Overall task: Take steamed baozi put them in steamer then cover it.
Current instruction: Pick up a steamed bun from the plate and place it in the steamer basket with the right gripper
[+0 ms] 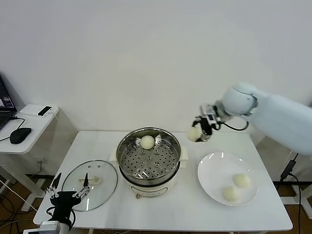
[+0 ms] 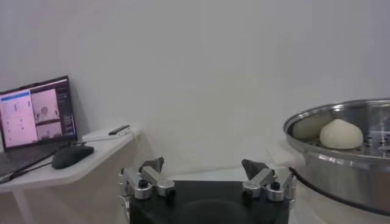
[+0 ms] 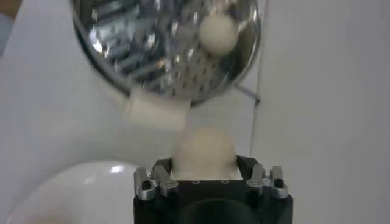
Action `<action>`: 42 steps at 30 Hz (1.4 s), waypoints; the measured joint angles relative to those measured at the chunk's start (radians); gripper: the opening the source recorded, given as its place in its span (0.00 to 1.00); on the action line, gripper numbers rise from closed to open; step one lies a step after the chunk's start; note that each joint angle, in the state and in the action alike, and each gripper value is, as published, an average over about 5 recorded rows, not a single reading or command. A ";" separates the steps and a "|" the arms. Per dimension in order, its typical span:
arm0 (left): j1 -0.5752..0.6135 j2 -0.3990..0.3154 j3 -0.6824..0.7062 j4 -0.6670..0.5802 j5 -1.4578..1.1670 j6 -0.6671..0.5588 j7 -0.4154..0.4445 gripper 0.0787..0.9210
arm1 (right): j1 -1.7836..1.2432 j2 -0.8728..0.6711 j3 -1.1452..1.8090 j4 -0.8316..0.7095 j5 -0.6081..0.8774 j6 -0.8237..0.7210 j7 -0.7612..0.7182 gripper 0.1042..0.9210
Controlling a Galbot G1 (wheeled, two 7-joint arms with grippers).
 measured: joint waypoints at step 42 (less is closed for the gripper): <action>-0.005 -0.012 -0.069 -0.005 -0.028 0.004 0.004 0.88 | -0.102 0.597 -0.125 -0.311 0.174 -0.231 0.171 0.82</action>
